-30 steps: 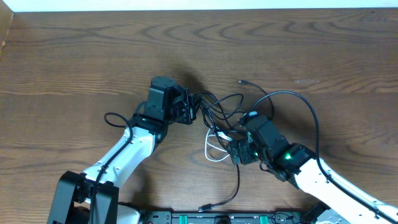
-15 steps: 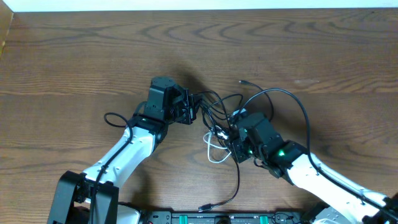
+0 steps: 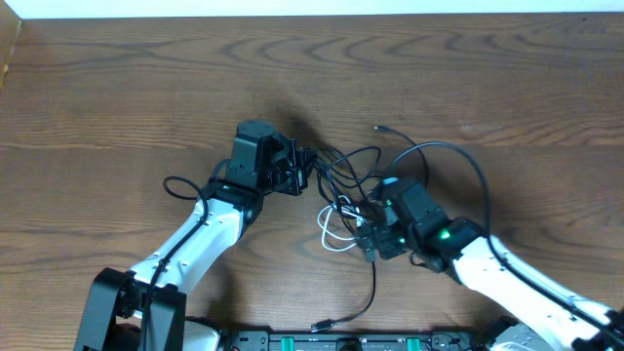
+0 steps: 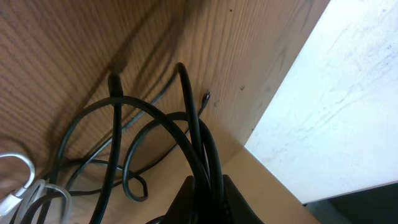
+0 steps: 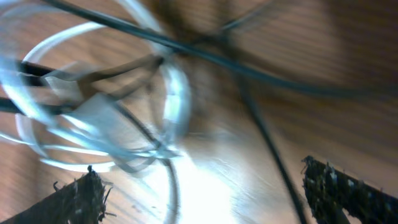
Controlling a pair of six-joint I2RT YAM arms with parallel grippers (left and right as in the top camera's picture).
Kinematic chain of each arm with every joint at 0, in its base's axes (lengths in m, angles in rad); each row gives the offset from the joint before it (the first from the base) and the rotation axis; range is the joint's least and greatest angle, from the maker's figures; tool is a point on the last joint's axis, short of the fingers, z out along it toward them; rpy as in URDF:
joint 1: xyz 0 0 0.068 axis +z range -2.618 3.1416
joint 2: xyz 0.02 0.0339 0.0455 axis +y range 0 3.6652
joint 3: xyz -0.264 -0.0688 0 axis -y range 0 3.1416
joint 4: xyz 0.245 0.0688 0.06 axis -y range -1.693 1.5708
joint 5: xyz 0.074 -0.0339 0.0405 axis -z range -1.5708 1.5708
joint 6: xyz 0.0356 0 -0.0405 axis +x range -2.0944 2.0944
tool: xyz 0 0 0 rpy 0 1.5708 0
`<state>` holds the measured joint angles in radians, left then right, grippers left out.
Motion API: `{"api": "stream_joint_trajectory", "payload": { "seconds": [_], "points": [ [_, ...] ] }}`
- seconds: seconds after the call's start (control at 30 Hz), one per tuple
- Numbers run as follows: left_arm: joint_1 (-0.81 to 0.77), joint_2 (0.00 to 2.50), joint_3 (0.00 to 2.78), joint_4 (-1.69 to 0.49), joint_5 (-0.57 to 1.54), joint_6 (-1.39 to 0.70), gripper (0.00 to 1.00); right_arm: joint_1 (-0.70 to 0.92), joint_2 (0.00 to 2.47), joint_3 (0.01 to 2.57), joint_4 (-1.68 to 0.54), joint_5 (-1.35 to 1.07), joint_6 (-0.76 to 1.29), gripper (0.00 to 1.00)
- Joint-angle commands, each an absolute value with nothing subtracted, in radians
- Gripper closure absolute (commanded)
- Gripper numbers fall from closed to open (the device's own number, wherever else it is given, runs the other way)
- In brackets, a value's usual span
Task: Untangle cables
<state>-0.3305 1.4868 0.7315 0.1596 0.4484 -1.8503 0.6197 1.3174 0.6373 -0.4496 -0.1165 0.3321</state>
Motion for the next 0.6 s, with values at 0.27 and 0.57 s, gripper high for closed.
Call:
{"api": "stream_joint_trajectory", "payload": {
  "seconds": [0.27,0.57],
  "points": [
    [-0.326,1.487,0.739,0.159,0.46,-1.832,0.92,0.59,1.055,0.812,-0.783,-0.234,0.454,0.01],
    [-0.326,1.487,0.739,0.159,0.46,-1.832,0.92,0.694,1.1,0.67,-0.652,-0.247,0.456,0.08]
  ]
}}
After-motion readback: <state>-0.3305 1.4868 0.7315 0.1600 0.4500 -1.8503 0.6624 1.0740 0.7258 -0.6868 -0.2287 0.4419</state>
